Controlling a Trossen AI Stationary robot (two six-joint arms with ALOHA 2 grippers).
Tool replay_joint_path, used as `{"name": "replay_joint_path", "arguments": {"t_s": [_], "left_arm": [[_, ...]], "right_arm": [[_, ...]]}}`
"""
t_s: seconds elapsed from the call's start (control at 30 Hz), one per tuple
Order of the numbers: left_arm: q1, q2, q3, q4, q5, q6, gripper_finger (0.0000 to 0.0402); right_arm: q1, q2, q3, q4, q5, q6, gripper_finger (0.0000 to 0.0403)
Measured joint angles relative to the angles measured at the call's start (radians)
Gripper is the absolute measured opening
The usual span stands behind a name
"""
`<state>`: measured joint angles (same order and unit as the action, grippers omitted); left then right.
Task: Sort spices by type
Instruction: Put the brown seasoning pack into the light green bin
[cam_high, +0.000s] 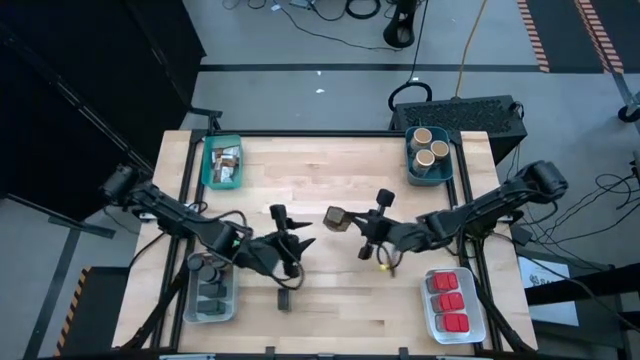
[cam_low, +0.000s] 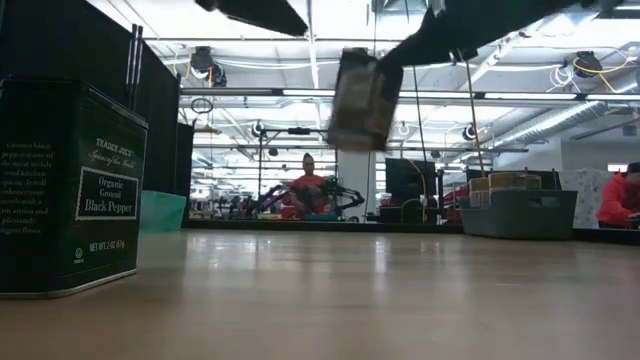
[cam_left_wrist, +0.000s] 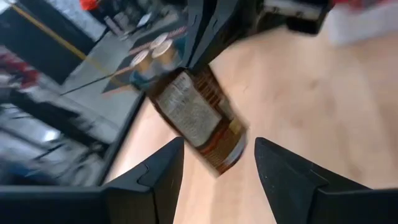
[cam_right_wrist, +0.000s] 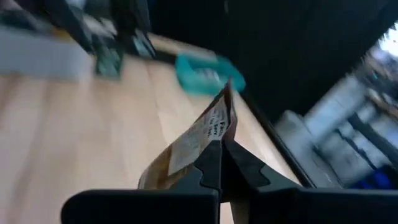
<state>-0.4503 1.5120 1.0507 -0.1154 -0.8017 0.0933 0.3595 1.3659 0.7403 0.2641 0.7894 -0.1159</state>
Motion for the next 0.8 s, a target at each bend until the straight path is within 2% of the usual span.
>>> {"name": "replay_joint_path", "arguments": {"t_s": [0.1,0.17,0.3,0.57,0.63,0.73,0.8], "left_arm": [[-0.002,-0.061,-0.106,0.164,0.054,-0.011,0.0198],[-0.002,-0.084,-0.172,0.254,0.068,-0.055,0.0198],[-0.001,-0.083,-0.235,0.356,0.075,-0.132,0.0198],[0.047,-0.047,-0.24,0.432,0.106,-0.14,0.0198],[0.067,-0.041,-0.24,0.449,0.163,-0.14,0.0198],[0.09,-0.041,-0.24,0.497,0.312,-0.14,0.0198],[0.1,-0.042,-0.24,0.525,0.346,-0.141,0.0198]], "right_arm": [[0.004,-0.018,-0.09,0.24,-0.055,-0.134,0.0],[0.014,-0.019,-0.115,0.32,-0.063,-0.212,0.0],[0.038,-0.012,-0.116,0.374,-0.064,-0.304,0.0],[0.068,0.005,-0.115,0.43,-0.066,-0.402,0.0],[0.073,0.005,-0.115,0.446,-0.065,-0.416,0.0001],[0.078,0.007,-0.115,0.445,-0.064,-0.435,0.0001],[0.081,0.007,-0.115,0.445,-0.063,-0.447,0.0001]]}}
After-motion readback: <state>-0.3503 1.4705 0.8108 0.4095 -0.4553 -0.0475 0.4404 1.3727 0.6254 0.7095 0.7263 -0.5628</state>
